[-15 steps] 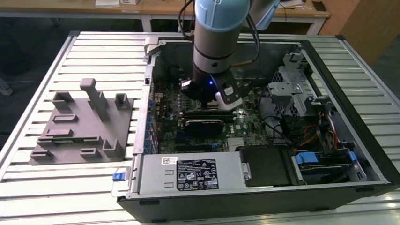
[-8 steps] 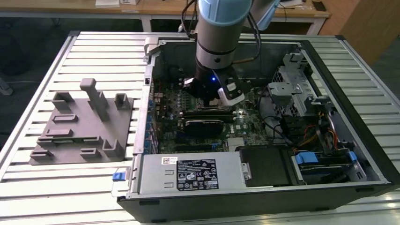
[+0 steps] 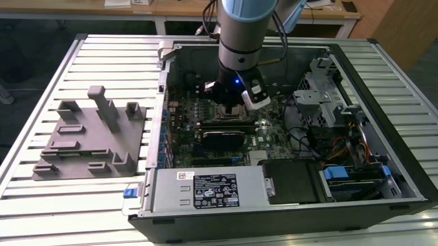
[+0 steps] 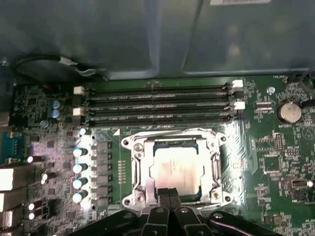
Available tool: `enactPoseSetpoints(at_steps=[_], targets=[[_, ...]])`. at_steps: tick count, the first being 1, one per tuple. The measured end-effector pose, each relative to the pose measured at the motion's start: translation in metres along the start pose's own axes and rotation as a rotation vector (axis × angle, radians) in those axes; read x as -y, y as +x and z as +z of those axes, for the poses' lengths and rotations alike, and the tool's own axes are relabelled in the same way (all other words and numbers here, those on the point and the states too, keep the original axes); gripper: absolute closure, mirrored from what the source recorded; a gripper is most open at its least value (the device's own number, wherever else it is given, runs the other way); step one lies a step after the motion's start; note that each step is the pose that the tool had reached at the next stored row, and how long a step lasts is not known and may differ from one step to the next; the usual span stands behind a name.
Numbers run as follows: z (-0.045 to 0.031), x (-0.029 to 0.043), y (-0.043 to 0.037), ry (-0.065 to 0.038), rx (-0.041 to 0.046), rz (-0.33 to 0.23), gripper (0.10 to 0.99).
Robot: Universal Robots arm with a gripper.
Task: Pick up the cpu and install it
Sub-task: 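Install the second cpu locking lever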
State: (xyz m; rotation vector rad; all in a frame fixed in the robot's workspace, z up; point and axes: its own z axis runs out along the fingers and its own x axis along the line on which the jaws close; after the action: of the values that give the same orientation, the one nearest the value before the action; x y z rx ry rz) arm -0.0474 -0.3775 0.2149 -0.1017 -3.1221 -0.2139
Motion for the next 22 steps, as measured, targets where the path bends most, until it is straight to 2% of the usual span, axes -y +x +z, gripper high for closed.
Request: enactPoseSetpoints(at_steps=[8, 13, 20, 22], targets=[[0.0031, -0.0175, -0.0048, 0.028, 0.0018, 0.001, 0.98], [0.0049, -0.026, -0.0071, 0.051, 0.0035, 0.003, 0.98], [0.0055, -0.0276, -0.007, 0.051, 0.0037, 0.003, 0.98], [0.0026, -0.028, -0.007, 0.051, 0.0036, 0.003, 0.98]])
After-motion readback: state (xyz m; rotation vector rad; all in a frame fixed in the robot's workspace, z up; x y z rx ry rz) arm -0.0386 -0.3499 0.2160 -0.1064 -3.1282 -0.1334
